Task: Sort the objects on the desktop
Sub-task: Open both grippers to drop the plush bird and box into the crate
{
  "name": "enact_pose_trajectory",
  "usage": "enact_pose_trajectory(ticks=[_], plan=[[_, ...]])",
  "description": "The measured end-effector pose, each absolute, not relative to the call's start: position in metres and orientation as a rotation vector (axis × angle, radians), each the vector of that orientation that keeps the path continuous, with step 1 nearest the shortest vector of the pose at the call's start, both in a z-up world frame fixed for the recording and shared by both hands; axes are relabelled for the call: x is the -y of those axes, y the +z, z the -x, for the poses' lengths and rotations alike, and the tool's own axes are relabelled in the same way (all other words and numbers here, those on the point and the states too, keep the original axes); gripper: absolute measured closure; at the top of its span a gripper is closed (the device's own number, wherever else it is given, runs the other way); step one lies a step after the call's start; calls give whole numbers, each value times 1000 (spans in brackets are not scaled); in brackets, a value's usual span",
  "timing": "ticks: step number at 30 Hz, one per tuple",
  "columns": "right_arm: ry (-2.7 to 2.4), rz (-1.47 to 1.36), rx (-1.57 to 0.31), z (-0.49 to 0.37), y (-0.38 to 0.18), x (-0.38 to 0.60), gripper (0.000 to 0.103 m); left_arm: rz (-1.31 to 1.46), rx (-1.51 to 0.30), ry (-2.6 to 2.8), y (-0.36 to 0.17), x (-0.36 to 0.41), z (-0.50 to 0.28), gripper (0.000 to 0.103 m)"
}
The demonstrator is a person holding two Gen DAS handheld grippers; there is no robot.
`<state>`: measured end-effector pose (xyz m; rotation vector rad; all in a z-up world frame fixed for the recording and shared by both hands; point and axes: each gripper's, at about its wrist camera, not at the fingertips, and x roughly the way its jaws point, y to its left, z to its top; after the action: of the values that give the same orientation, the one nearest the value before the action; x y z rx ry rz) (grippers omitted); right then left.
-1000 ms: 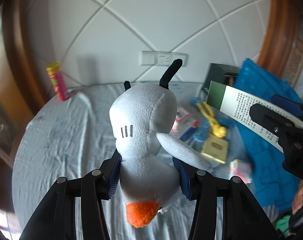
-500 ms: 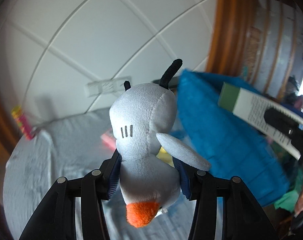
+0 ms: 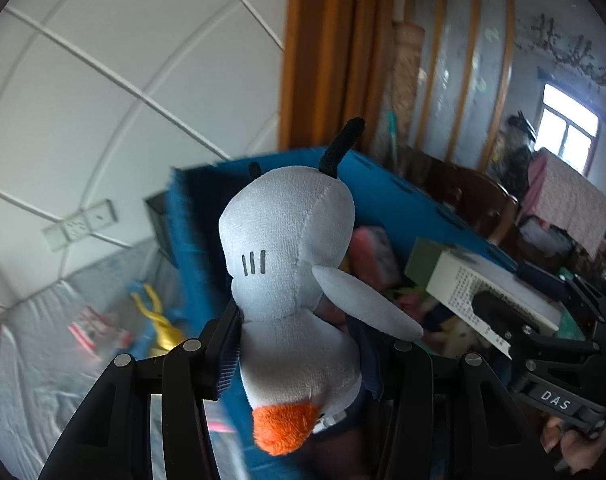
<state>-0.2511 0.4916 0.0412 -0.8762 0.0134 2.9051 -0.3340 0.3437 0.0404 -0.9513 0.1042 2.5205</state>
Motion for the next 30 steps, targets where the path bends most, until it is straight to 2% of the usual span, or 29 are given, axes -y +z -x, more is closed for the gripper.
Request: enact_pose_trajectory(ticks=[2, 5, 7, 9, 15, 16, 17, 19, 30], plan=[[2905, 882, -22, 251, 37, -511, 25, 982, -142, 2514, 35, -364, 335, 52], [2919, 892, -43, 252, 28, -531, 24, 1024, -173, 2513, 30, -384, 338, 40], [2928, 895, -50, 253, 23, -538, 24, 1032, -189, 2531, 29, -392, 337, 26], [2937, 895, -58, 254, 20, -544, 25, 1030, -201, 2552, 29, -396, 334, 21], [2956, 891, -76, 257, 15, -556, 24, 1040, -203, 2582, 24, -387, 327, 21], [2957, 891, -78, 258, 15, -556, 21, 1040, -201, 2587, 24, -385, 326, 21], [2958, 892, -82, 259, 15, -556, 13, 1039, -198, 2590, 23, -382, 325, 21], [2960, 893, -82, 259, 15, -553, 3, 1037, -194, 2597, 22, -374, 323, 20], [3001, 864, -62, 248, 24, -516, 0, 1011, -93, 2686, 27, -297, 304, 16]])
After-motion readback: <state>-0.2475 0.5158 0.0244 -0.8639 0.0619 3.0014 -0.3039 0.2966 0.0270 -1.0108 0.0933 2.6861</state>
